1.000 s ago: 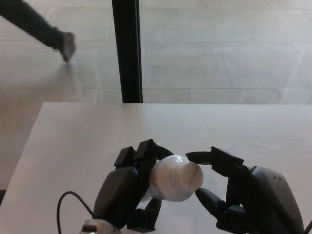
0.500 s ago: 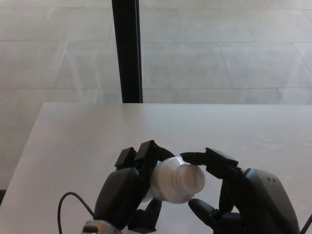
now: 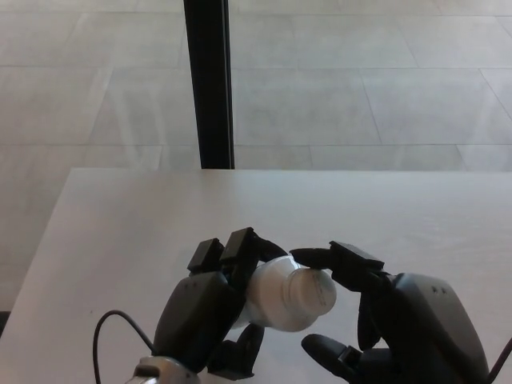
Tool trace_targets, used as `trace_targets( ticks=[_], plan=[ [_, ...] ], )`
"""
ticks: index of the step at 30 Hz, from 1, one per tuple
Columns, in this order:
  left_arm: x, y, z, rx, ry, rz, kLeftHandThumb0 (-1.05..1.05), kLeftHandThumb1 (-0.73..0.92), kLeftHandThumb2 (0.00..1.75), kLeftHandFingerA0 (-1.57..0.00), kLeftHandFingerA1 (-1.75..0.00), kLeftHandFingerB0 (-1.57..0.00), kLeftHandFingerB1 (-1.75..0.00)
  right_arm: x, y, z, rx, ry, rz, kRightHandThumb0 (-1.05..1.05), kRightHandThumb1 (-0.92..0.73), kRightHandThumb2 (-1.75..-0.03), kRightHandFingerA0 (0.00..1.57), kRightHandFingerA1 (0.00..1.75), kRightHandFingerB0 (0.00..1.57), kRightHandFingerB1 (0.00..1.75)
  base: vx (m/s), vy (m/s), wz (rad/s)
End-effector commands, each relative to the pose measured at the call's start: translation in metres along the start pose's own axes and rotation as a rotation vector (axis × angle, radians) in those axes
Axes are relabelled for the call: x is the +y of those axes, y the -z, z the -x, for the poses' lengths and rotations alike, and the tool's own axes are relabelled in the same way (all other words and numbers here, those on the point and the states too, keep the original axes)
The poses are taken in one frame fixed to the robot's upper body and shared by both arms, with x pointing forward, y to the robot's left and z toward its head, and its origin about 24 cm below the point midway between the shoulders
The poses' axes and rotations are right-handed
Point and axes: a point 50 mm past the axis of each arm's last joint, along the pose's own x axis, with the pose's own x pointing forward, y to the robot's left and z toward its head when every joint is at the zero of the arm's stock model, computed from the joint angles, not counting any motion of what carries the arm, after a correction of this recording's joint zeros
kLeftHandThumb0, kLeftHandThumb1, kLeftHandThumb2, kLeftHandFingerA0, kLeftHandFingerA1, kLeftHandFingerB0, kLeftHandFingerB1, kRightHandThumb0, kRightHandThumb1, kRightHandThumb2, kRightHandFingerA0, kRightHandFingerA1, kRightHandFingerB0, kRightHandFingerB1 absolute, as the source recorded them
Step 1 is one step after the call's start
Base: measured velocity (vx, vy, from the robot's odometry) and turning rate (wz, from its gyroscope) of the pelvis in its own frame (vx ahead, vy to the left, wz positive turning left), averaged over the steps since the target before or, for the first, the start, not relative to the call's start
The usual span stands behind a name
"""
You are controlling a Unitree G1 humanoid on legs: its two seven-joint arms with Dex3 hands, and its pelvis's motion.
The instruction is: The robot uses its left hand to to lift the bottle kept on the middle of the desk and tilts it towards its right hand. It then uses its right hand to rotate its cap to open it and places the bottle and cap back on the desk
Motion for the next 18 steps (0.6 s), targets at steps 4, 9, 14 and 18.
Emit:
trace_targets(
  ticks=[4,9,14,18],
  plan=[
    [0.0034,-0.0017,-0.0007,-0.015,-0.025,0.003,0.16,0.49,1.64,-1.20,-1.75,-1.13,-1.55,-0.0025,0.0048,0.0003,0.030,0.013,0.006,-0.40,-0.65,-0.59,0.97,1.50,0.61,0.49,0.00,0.000,0.00],
    [0.0021,-0.0021,-0.0005,-0.003,-0.025,0.003,0.17,0.49,1.63,-1.21,-1.75,-1.12,-1.54,0.0010,0.0042,0.0013,0.001,0.029,-0.010,-0.35,-0.70,-0.67,0.93,1.58,0.65,0.56,0.00,0.000,0.00],
    [0.0014,-0.0033,-0.0007,0.009,-0.023,0.014,0.14,0.77,1.42,-1.23,-1.32,-1.14,-1.24,0.0039,0.0014,0.0018,-0.016,0.055,-0.026,-0.26,-0.76,-0.68,0.91,1.66,0.73,0.67,0.00,0.000,0.00],
    [0.0011,-0.0026,-0.0013,0.003,-0.027,0.021,0.20,0.49,1.68,-1.19,-1.75,-1.10,-1.53,0.0051,0.0001,0.0016,-0.031,0.070,-0.029,-0.25,-0.72,-0.74,0.93,1.68,0.79,0.78,0.00,0.000,0.00]
  ],
)
